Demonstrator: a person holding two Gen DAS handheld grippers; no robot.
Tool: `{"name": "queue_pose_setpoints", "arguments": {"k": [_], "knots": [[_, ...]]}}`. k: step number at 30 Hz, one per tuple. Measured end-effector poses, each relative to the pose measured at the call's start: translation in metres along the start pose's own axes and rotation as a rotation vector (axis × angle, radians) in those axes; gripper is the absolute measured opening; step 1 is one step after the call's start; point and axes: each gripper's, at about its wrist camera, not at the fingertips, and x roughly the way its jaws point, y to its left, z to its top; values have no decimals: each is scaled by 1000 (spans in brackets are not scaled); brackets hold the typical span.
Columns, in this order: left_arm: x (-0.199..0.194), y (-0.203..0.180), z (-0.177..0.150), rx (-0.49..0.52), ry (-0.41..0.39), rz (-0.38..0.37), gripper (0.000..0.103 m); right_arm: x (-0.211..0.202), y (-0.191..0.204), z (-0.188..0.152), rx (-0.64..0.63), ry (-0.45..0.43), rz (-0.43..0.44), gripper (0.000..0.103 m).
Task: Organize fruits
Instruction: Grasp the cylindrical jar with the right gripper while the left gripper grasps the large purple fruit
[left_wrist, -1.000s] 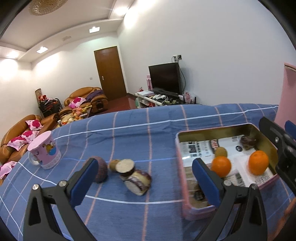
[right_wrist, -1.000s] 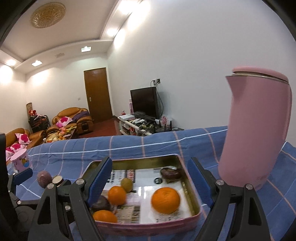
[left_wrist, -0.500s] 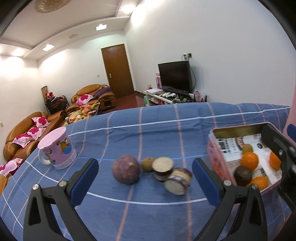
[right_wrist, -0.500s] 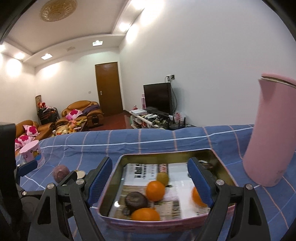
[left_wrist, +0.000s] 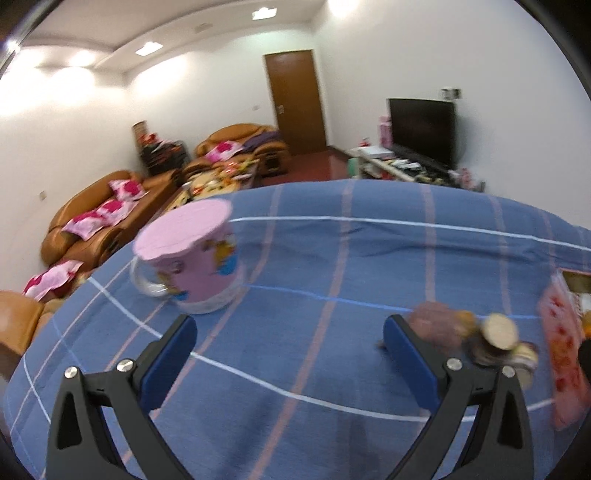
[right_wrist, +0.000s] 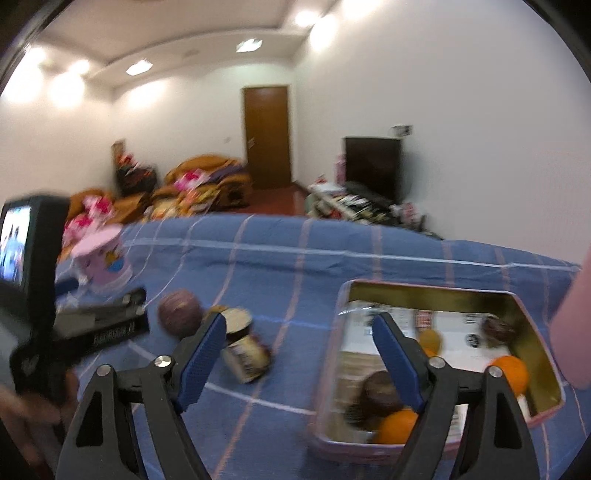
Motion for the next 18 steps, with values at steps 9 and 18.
{"name": "queue_pose_setpoints", "arguments": {"k": [9, 18], "knots": [[12, 25, 5, -71, 21, 6, 103, 44, 45, -5, -200, 216, 52, 57], [7, 26, 7, -52, -2, -17, 103, 70, 48, -8, -254, 319, -11, 46]]}}
